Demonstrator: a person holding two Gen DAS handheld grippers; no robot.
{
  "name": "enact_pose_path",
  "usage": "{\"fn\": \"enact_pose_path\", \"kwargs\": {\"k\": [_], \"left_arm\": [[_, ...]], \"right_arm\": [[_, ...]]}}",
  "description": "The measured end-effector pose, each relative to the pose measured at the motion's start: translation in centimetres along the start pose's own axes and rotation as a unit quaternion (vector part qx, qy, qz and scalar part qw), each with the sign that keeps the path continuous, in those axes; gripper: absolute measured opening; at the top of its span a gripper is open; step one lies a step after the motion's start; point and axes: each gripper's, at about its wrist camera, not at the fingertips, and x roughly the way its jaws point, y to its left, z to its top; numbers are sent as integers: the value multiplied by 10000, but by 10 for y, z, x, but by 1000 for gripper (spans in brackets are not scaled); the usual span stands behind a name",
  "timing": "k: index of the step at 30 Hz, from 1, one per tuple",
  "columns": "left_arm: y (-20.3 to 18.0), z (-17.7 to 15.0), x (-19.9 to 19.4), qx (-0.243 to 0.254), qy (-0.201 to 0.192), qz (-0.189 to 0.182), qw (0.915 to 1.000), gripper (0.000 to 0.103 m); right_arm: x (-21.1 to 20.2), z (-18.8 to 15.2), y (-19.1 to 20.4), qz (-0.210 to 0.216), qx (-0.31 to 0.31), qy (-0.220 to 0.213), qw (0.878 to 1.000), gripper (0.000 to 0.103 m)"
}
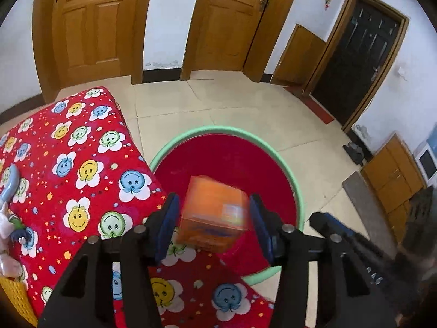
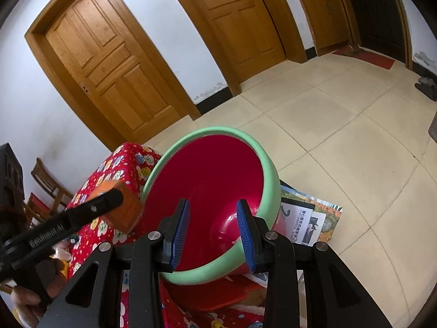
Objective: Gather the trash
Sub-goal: 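Lower the orange box over the red bin and open the left gripper, then grasp a yellow foam net with left while right moves back over the table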
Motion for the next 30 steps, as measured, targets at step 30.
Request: {"fn": "enact_pose_path", "kwargs": {"k": [30], "left_arm": [[69, -50, -114, -927, -551, 914, 9900, 58]], "right_arm": [[-32, -15, 53, 444, -534, 7, 9976, 45]]}}
